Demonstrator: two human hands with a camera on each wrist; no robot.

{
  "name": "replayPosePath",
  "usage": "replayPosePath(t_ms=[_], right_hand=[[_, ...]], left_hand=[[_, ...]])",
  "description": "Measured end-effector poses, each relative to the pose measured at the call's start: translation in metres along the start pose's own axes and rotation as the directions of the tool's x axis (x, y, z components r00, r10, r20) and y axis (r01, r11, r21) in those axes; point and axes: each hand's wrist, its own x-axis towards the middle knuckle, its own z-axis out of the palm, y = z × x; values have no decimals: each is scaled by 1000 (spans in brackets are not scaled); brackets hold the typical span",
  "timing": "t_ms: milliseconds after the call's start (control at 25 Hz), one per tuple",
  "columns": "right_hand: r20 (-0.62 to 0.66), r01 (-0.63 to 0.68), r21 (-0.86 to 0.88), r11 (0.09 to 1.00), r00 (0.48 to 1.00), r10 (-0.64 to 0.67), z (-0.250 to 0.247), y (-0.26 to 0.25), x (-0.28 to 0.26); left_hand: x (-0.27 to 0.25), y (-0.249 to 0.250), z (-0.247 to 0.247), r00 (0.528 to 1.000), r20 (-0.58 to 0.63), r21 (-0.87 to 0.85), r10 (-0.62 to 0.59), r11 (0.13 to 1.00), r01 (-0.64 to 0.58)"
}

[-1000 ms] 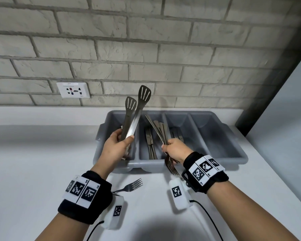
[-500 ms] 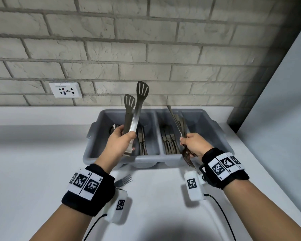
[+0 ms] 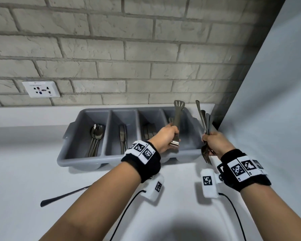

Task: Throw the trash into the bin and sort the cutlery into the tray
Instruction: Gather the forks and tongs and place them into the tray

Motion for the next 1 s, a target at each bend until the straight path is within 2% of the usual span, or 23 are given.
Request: replayPosePath(t_ms=[80,160,200,240,280,400,440,480,560,600,680,760,880,1000], right_hand=[[9,-17,-5,1000,1000,17,-10,4,3],[17,-23,-11,1000,1000,23,-16,5,8],[22,-25,-7,1000,999,25,-18,6,11],[24,-30,0,1000,999,30,-19,7,14],[27,-34,5,999,999,34,-20,8,17],[39,-32,-12,999,999,32,-19,12,24],[46,-30,-21,999,998,31,-18,13,26],[56,-30,-33,999,998,32,-18,14,28],[84,-33,-50,998,996,37,-14,15,31],[100,-34,-56,998,994,40,-11,15,32],[126,-32,-69,997,991,41,-6,16,35],[145,-29,-72,997,989,39,-2,17,36],[157,-21,-66,998,987,31,1,18,38],[147,-12,-60,998,989,20,2,19,38]], left_hand=[[9,-2,16,999,-1,62,-37,997,37],[21,-1,30,999,-34,187,-14,982,20],[29,-3,35,999,-42,310,-23,950,35],[34,-3,40,995,-84,448,-47,891,80],[36,-3,45,989,-144,575,-19,812,99],[42,-6,48,980,-176,708,92,703,61],[47,-5,43,966,-211,718,147,694,51],[48,-2,37,943,-287,682,166,727,80],[50,-2,20,884,-458,615,96,752,237],[53,-6,9,860,-510,595,20,731,336],[58,-18,-6,857,-495,585,-141,676,449],[67,-34,-10,890,-395,574,-227,696,432],[80,-45,-14,907,-317,475,-278,781,406],[85,-43,-17,897,-358,350,-259,854,386]])
